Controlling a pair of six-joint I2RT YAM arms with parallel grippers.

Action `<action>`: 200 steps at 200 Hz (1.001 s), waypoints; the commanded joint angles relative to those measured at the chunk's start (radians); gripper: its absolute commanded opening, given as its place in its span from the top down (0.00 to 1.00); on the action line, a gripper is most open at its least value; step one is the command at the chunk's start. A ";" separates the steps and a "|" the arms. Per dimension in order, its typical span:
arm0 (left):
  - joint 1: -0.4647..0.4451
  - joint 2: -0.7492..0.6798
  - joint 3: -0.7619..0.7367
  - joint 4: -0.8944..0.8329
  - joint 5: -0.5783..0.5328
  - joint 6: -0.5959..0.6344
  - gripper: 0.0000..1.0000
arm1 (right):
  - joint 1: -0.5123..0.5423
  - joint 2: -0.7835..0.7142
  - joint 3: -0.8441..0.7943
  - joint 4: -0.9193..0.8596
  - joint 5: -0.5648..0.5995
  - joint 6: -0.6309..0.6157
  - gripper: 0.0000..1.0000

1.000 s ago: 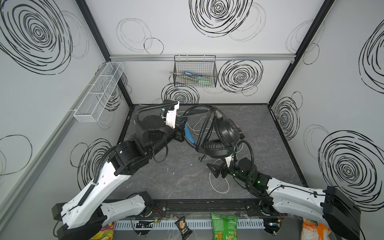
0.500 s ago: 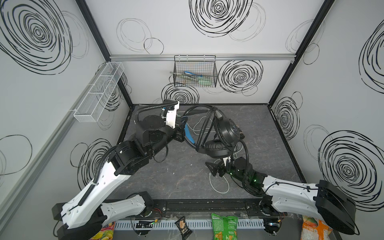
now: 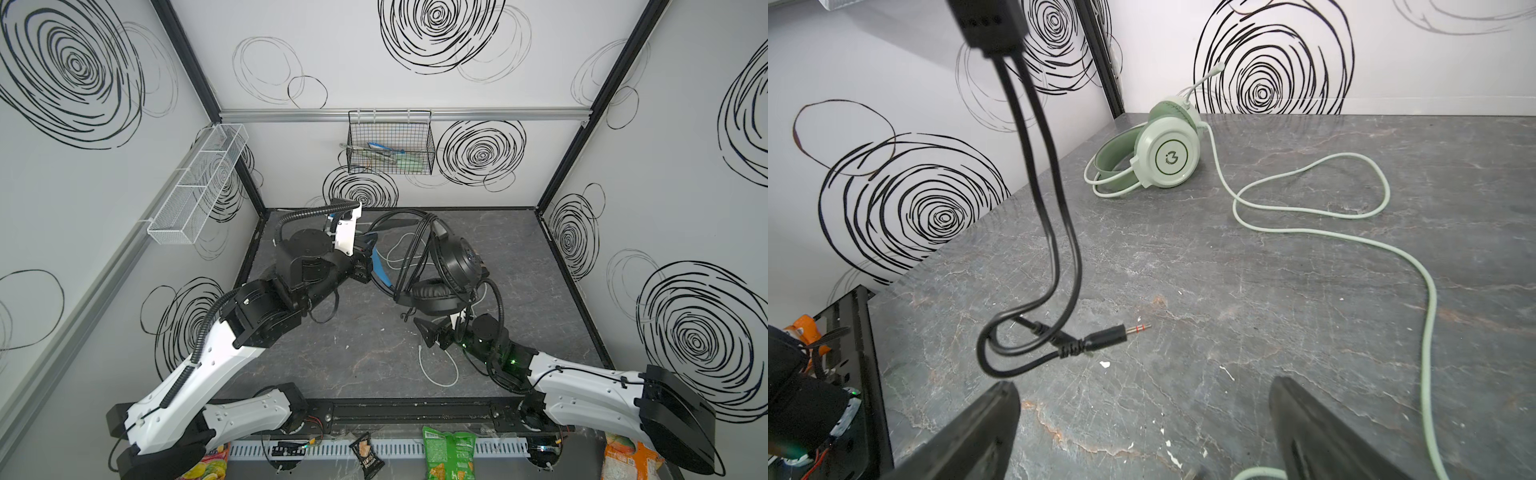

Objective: Wrap the headphones

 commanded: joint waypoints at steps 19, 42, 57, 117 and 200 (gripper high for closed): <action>-0.002 -0.010 0.033 0.141 0.012 -0.037 1.00 | 0.004 0.065 0.057 0.054 -0.075 -0.030 0.03; -0.002 -0.010 0.037 0.137 0.010 -0.037 1.00 | 0.004 0.089 0.066 0.086 -0.082 -0.022 0.03; -0.002 -0.011 0.039 0.136 0.012 -0.035 1.00 | 0.001 0.103 0.077 0.080 -0.033 0.001 0.03; -0.002 -0.005 0.037 0.146 0.019 -0.037 1.00 | -0.018 0.103 0.111 0.015 0.067 0.020 0.03; -0.002 -0.010 0.027 0.154 0.030 -0.043 1.00 | -0.038 0.184 0.133 0.099 -0.019 0.020 0.02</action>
